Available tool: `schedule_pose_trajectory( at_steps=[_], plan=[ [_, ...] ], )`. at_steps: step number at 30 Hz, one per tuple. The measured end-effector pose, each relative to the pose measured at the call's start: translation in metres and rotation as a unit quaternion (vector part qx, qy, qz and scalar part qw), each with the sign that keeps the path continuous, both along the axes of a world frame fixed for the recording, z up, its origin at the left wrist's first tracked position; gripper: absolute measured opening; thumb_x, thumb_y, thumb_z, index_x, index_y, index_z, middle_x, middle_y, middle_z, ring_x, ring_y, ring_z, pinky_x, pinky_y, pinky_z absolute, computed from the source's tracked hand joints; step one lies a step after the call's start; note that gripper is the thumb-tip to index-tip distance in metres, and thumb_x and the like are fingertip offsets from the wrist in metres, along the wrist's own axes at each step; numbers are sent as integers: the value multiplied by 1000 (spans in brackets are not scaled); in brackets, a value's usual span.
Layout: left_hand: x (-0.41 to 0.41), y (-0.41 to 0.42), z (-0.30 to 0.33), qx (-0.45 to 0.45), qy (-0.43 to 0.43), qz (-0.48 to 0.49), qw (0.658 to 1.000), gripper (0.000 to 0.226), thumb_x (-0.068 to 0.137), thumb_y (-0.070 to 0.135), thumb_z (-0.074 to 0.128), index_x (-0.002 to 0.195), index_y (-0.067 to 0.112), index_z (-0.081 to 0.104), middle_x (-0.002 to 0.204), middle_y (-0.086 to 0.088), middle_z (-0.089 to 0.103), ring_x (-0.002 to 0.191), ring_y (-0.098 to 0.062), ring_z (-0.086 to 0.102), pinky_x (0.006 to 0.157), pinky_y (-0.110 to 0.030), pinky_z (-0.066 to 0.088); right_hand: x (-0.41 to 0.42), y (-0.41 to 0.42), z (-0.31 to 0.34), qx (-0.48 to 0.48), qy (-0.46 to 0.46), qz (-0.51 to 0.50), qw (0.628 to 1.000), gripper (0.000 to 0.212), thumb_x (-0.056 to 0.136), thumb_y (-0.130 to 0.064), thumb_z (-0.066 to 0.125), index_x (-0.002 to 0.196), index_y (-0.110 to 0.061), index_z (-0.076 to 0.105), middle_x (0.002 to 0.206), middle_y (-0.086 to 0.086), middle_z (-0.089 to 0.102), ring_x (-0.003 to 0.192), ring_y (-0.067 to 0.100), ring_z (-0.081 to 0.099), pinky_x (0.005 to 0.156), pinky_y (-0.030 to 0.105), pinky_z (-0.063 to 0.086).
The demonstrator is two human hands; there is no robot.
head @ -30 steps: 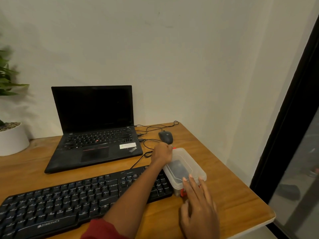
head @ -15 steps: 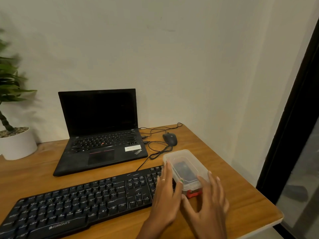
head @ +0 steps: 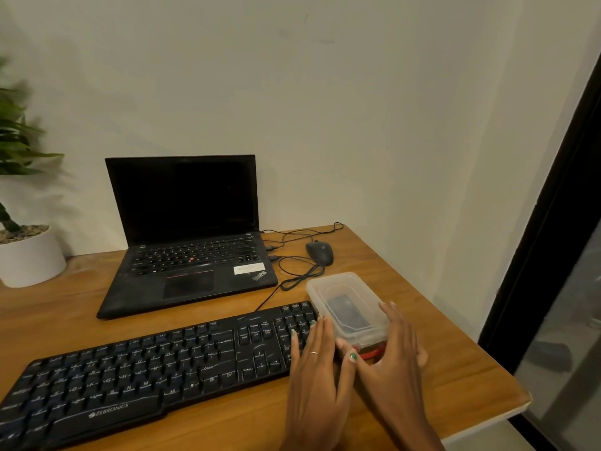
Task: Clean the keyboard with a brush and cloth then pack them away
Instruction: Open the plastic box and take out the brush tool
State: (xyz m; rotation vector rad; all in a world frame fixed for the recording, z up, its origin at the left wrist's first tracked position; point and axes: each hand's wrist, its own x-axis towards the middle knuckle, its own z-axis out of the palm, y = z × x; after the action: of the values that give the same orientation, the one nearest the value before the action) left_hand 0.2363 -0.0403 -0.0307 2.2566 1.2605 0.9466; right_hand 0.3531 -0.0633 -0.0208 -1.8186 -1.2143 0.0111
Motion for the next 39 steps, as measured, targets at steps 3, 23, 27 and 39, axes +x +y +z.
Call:
schedule_pose_trajectory(
  at_steps=[3, 23, 27, 39],
  plan=[
    [-1, 0, -4, 10, -6, 1, 1000, 94, 76, 80, -16, 153, 28, 0, 159, 16, 6, 144, 8, -4, 115, -23, -20, 1, -1, 3, 30, 55, -9, 998, 79, 65, -78, 52, 132, -43, 28, 133, -16, 40, 124, 9, 40, 110, 50, 26],
    [5, 4, -10, 66, 85, 34, 994, 63, 101, 56, 15, 137, 18, 50, 137, 2, 57, 124, -13, 55, 111, -29, 11, 28, 13, -7, 63, 191, -86, 976, 53, 86, -57, 22, 103, -18, 53, 99, 6, 60, 89, 18, 58, 78, 41, 54],
    [5, 4, -11, 71, 73, 41, 994, 64, 101, 56, 16, 138, 17, 50, 137, 2, 57, 125, -14, 54, 112, -29, 9, 29, 16, -8, 65, 176, -128, 974, 43, 94, -45, 26, 119, -16, 46, 102, 7, 59, 93, 25, 58, 86, 54, 50],
    [4, 4, -14, 122, 6, 30, 992, 78, 93, 67, 6, 150, 22, 33, 153, 6, 35, 142, -5, 23, 116, -25, -14, 60, 23, -3, -48, 348, -80, 933, 65, 91, -25, 57, 144, -30, 21, 141, 8, 41, 127, 34, 40, 101, 56, 40]
  ],
)
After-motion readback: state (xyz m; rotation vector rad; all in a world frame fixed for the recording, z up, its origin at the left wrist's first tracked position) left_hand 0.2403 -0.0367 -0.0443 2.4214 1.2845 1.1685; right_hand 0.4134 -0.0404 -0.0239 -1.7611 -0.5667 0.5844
